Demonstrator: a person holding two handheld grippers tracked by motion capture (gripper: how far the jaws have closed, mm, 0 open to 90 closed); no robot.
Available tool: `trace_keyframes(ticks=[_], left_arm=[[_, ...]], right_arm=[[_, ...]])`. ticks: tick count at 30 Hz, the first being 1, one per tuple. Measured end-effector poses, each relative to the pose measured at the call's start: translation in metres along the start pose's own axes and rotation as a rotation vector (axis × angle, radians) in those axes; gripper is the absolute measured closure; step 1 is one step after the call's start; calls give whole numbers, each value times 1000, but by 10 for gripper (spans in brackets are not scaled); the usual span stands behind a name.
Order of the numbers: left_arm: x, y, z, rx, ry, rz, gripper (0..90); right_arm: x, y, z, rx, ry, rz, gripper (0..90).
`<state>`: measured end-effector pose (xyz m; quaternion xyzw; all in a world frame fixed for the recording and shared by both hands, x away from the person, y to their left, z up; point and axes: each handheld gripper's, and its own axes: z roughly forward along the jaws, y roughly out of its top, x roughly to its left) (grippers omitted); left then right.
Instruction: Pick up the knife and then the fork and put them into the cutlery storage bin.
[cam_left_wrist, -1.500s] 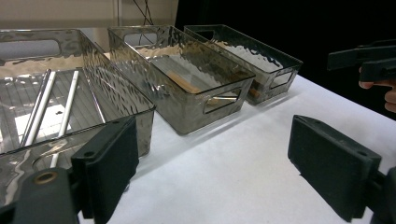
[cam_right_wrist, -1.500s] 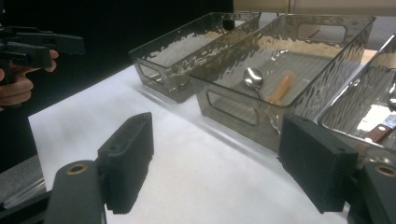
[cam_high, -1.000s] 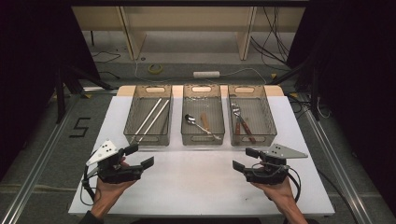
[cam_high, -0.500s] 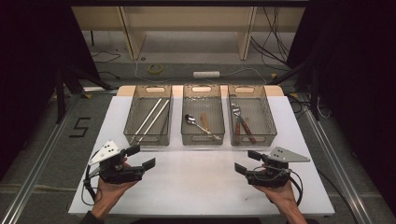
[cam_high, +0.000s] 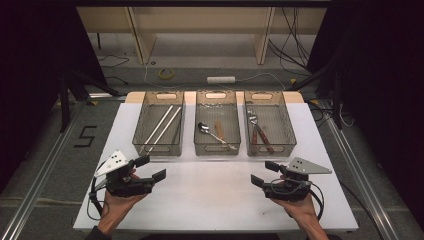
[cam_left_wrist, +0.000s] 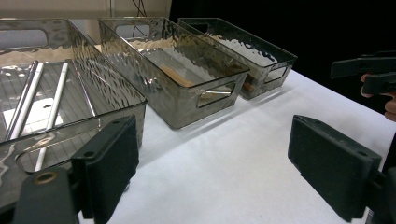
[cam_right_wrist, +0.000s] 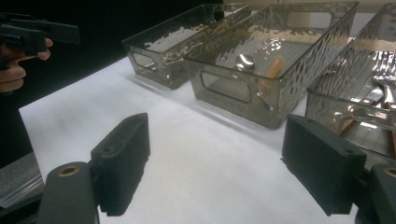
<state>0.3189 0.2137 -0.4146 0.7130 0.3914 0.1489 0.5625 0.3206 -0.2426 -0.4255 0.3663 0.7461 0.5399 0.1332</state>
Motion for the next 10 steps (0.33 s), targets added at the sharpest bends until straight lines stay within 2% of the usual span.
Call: trace_keyframes(ticks=[10], left_arm=[[0,0,0,0,0,2,159]], right_arm=[[0,0,0,1,-1,-2,244]])
